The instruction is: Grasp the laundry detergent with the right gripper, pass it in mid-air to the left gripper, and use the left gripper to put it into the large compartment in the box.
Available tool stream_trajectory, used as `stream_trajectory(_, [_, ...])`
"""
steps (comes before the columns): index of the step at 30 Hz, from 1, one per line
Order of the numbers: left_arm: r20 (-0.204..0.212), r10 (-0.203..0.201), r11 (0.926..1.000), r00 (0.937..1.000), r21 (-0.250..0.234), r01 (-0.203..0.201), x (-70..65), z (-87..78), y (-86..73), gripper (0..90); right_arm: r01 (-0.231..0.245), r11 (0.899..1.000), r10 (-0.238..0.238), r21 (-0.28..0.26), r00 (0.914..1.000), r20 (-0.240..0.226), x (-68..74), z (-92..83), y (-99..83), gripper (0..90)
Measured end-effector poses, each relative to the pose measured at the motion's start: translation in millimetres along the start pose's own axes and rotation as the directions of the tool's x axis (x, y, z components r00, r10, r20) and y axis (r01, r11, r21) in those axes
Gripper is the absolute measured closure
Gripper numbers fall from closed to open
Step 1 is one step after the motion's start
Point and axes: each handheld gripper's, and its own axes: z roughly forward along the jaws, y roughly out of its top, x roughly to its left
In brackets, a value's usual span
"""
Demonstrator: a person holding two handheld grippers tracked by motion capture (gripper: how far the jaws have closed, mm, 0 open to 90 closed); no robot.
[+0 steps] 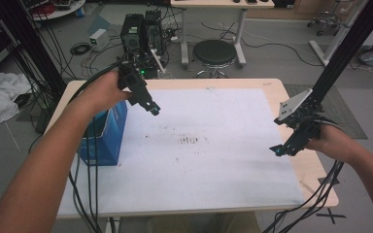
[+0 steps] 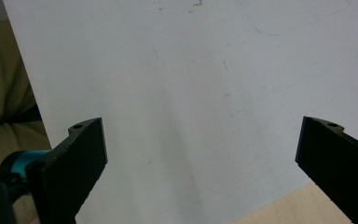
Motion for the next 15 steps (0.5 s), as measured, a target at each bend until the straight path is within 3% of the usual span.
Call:
stream_trajectory(6, [0.025,0.061,0.9975,0.9978,0.035,-0.062,-4.3,17.7,24.8,2.8,-0.002,1.000,0.002,-0.004,1.0000,0.002,0.5,-0.9,0.2,1.0])
stream_trajectory(10, [0.009,0.068,0.9970,0.9976,0.036,-0.068,-6.8,28.1,36.4,2.9,-0.004,1.000,0.004,-0.004,1.0000,0.002,-0.3,0.1,1.1,1.0])
stream_trajectory(15, [0.042,0.109,0.9923,0.9931,0.053,-0.112,-12.5,39.1,45.7,2.9,-0.011,1.000,0.011,-0.012,0.9999,-0.004,-2.1,1.8,5.9,1.0])
